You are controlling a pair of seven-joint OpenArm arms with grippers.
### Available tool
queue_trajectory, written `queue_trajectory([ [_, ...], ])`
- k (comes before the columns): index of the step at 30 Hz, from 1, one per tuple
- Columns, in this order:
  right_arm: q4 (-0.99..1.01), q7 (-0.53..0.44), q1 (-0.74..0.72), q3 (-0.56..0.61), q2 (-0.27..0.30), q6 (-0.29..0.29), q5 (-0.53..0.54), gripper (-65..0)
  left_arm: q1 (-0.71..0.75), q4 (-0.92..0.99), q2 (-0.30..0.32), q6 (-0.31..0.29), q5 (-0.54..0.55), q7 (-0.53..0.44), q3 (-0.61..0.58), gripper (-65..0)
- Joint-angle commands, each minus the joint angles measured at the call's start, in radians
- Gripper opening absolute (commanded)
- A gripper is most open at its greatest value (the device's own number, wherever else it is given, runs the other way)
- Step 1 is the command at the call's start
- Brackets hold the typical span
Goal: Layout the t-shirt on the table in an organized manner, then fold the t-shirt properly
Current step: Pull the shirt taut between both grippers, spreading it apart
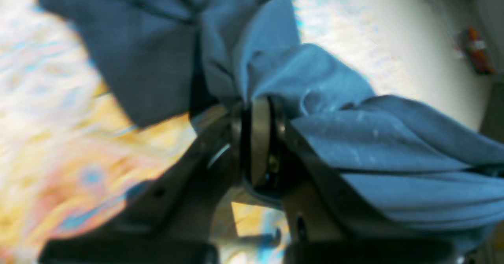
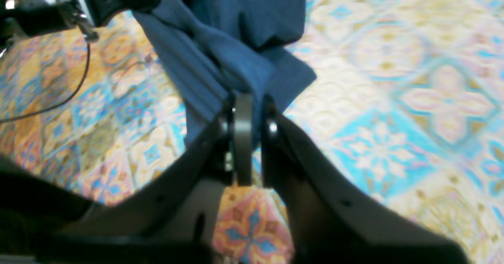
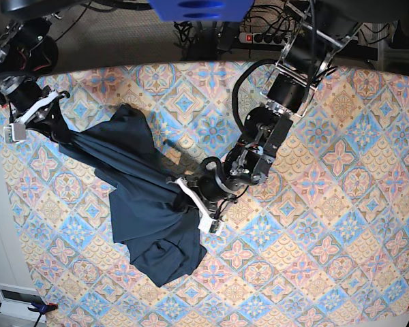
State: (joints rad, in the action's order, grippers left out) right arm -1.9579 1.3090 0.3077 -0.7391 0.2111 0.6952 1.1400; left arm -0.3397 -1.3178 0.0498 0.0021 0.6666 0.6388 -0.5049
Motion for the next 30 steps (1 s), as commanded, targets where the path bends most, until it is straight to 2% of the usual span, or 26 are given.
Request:
queue_trajectory([
  [1,-0.014,-0.024,-0.002,0.016,0.018,0.003,0.016,-64.2,-0.009,-0.036,0.012,0.005,-0.005,-0.027,0.015,-65.0],
  [9,-0.014,-0.03,-0.005,0.172,0.018,0.003,0.015,-64.2,0.167,-0.222,0.184,0.005,-0.005,-0.03,0.13,-65.0],
  [17,-0.014,-0.026,-0.097,0.307,0.018,0.003,0.015,-64.2,0.452,-0.517,0.364,0.005,-0.001,-0.043,0.318,-65.0],
  [20,-0.014,-0.026,-0.1,0.346,0.018,0.003,0.015,-64.2,0.552,-0.599,0.394,0.005,-0.001,-0.106,0.375,-65.0],
  [25,-0.014,-0.033,-0.1,0.346,0.017,0.003,0.011,-64.3,0.663,-0.714,0.404,0.005,-0.001,-0.175,0.434,-65.0],
  [30,-0.014,-0.033,-0.101,0.237,0.017,0.003,0.011,-64.3,0.663,-0.727,0.396,0.005,-0.003,-0.198,0.414,-65.0],
])
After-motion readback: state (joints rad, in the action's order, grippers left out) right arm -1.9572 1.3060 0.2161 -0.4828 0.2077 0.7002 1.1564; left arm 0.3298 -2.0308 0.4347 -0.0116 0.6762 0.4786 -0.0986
